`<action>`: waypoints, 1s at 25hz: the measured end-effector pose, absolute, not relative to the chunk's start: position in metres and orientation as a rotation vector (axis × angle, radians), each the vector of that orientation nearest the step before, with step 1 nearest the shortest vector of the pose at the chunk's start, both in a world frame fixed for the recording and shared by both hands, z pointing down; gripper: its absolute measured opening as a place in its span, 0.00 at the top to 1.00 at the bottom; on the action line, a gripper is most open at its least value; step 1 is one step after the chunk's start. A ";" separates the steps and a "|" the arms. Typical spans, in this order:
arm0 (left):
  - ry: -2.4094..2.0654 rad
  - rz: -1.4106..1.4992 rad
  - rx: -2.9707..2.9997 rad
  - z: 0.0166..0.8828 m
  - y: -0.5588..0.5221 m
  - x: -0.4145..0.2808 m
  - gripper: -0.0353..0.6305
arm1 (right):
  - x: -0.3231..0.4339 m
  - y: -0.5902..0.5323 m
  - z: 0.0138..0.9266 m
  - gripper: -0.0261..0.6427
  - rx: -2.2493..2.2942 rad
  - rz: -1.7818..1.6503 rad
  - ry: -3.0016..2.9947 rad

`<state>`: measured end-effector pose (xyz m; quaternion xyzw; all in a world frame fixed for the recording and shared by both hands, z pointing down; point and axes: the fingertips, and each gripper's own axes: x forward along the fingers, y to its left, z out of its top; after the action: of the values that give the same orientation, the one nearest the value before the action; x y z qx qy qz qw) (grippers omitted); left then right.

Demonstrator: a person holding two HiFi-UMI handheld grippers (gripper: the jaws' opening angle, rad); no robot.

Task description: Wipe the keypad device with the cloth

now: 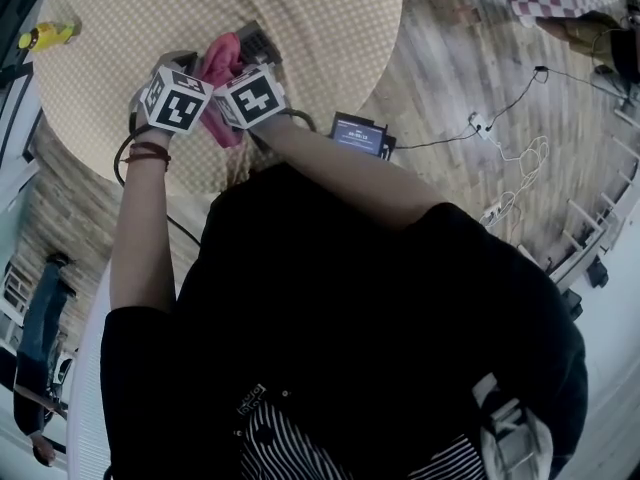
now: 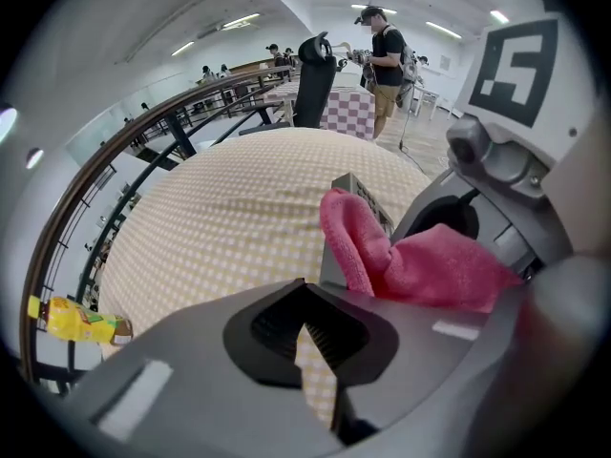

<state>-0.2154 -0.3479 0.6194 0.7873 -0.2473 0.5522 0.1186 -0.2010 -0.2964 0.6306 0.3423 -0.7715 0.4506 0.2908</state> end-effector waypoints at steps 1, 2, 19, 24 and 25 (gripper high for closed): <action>-0.722 1.622 2.306 0.620 -0.347 -0.215 0.96 | -0.200 -0.294 0.632 0.86 0.911 1.214 -2.048; -0.720 1.639 2.313 0.621 -0.346 -0.215 0.96 | -0.200 -0.291 0.635 0.86 0.908 1.227 -2.043; -0.693 1.688 2.317 0.623 -0.339 -0.217 0.96 | -0.166 -0.221 0.720 0.86 0.724 1.344 -1.747; -0.716 1.718 2.287 0.637 -0.338 -0.231 0.96 | -0.168 -0.216 0.712 0.86 0.699 1.323 -1.768; -0.723 1.718 2.278 0.640 -0.336 -0.234 0.96 | -0.169 -0.215 0.710 0.86 0.690 1.316 -1.776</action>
<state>-0.2344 -0.3364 0.6405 0.7701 -0.2445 0.5809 0.0988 -0.1685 -0.2148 0.7103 0.2729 -0.7025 0.5204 0.4015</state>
